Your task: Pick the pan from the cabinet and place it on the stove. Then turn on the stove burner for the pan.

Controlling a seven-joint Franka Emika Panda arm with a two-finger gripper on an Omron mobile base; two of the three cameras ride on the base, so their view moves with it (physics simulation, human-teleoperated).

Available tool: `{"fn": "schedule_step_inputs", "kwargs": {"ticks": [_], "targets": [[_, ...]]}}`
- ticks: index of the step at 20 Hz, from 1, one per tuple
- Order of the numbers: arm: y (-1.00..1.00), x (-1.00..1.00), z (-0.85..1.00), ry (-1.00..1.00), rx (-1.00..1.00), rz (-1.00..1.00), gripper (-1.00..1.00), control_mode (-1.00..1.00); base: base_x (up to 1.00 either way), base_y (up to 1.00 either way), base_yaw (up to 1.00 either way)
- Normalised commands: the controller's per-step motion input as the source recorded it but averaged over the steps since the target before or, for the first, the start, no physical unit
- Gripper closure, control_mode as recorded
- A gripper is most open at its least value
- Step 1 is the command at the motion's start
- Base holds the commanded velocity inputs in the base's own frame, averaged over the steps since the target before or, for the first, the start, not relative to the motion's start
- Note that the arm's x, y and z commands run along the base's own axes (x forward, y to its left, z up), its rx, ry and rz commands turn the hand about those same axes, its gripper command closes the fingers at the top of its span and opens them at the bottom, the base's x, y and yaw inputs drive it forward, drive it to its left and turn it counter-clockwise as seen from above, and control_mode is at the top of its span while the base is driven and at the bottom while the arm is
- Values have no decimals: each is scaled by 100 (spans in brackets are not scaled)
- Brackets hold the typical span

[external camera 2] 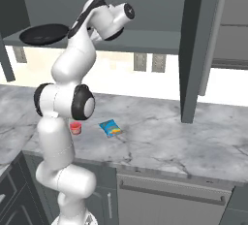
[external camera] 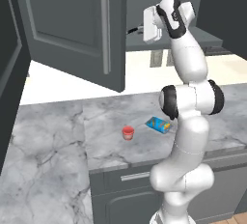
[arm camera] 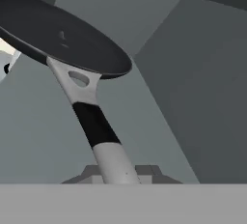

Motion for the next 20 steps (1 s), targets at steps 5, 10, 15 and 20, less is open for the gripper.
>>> {"fn": "schedule_step_inputs", "kwargs": {"ticks": [5, 10, 15, 20], "targets": [[-6, -58, 0, -13, 0, -5, 100, -100, 0, 0, 0], [-10, -53, 0, -7, 0, -6, 100, -100, 0, 0, 0], [-25, -49, 3, -5, 0, -8, 100, -100, 0, 0, 0], [-27, -53, 0, -2, 0, -9, 100, -100, 0, 0, 0]]}}
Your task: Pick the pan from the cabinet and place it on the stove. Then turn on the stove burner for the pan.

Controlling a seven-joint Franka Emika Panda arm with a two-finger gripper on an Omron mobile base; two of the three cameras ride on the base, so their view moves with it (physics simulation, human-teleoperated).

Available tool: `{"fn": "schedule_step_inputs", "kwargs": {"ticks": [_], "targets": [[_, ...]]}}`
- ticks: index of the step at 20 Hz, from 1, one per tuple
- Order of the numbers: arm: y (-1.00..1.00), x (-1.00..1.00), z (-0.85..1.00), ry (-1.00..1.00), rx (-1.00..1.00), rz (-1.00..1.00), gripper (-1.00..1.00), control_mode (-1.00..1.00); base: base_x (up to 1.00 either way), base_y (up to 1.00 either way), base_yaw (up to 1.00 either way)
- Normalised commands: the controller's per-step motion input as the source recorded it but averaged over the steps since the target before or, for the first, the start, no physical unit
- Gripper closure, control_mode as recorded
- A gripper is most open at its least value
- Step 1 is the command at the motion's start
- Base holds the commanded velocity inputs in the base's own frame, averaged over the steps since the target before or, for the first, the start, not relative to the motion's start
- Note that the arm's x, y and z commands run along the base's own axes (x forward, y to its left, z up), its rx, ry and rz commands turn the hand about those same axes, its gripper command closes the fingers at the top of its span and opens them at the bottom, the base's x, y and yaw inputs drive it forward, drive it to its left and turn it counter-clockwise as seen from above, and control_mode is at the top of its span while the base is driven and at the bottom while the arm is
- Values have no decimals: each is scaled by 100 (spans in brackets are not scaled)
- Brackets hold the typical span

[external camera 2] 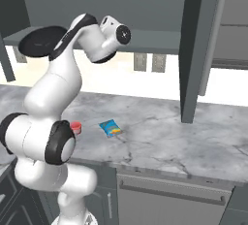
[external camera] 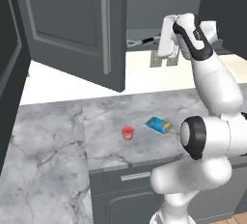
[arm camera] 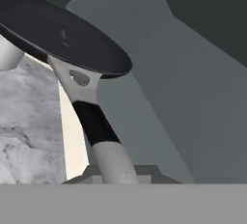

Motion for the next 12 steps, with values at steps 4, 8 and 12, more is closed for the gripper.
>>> {"fn": "schedule_step_inputs", "kwargs": {"ticks": [4, 8, 12], "targets": [[-30, -61, 0, 0, 0, -11, 100, -100, 0, 0, 0], [-35, -67, 0, 0, 0, -12, 100, -100, 0, 0, 0], [-37, -67, 0, 0, 0, -13, 100, -100, 0, 0, 0]]}}
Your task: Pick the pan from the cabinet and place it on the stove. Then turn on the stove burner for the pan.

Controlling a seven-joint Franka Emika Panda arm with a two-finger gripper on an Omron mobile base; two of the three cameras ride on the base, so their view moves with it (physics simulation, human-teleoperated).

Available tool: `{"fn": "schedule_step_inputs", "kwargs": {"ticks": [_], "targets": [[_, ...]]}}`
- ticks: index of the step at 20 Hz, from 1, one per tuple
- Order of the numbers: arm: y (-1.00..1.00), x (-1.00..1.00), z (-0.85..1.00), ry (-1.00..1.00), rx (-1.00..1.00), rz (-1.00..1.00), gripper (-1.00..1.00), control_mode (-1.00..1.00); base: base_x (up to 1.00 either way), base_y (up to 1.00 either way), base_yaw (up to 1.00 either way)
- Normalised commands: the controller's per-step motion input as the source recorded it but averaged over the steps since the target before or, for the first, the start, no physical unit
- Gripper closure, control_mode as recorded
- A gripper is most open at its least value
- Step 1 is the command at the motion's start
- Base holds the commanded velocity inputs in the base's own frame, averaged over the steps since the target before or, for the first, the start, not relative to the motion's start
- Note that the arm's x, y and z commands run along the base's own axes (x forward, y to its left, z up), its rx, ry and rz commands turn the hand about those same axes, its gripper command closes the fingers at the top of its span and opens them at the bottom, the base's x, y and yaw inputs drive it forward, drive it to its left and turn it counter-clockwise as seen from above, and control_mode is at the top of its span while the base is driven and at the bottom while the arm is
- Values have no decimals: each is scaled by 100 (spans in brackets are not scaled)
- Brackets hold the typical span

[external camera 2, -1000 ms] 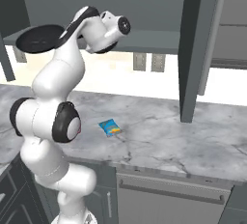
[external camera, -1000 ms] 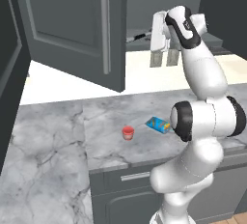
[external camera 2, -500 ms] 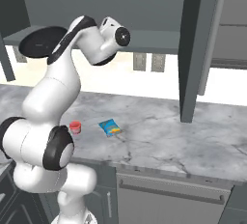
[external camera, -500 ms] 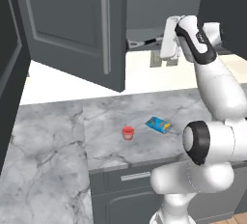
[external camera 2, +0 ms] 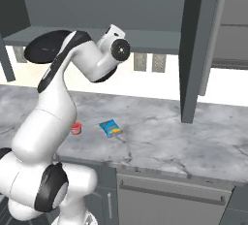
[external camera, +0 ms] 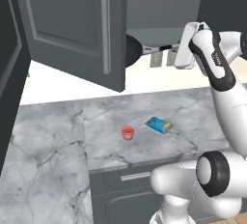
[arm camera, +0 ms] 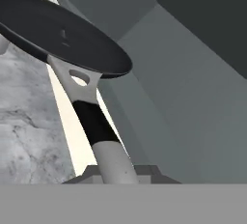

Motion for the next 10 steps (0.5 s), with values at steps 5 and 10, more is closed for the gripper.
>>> {"fn": "schedule_step_inputs", "kwargs": {"ticks": [5, 10], "targets": [[-37, -65, -3, 0, 0, -15, 100, -100, 0, 0, 0], [-38, -71, -3, 0, 1, -18, 100, -100, 0, 0, 0]]}}
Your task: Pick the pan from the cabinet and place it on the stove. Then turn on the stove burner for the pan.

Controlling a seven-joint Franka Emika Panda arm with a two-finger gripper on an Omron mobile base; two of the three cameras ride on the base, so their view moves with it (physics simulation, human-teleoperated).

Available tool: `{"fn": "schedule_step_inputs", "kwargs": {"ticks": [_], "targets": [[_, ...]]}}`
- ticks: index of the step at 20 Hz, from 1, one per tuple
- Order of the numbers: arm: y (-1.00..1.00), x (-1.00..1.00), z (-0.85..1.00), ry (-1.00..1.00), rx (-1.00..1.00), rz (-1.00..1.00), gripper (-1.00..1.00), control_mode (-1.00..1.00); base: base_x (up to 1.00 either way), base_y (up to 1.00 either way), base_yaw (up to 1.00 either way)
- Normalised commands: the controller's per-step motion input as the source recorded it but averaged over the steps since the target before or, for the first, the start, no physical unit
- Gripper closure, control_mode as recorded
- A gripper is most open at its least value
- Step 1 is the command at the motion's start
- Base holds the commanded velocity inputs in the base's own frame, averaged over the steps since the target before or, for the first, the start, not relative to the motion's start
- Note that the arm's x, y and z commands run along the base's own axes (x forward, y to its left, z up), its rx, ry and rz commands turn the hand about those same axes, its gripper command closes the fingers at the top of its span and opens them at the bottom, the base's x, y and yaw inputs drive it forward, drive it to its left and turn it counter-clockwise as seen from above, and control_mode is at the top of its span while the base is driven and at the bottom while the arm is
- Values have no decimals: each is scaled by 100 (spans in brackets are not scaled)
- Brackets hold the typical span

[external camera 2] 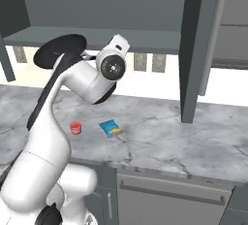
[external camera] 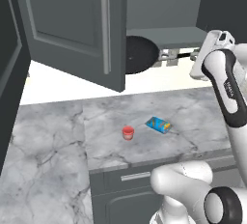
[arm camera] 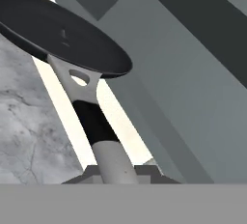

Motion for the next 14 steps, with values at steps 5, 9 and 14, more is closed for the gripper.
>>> {"fn": "schedule_step_inputs", "kwargs": {"ticks": [5, 9, 14], "targets": [[-31, -69, -8, 0, 0, -16, 100, -100, 0, 0, 0], [-27, -52, -3, 0, 0, -9, 100, -100, 0, 0, 0], [-18, -30, 0, 0, 0, -1, 100, -100, 0, 0, 0]]}}
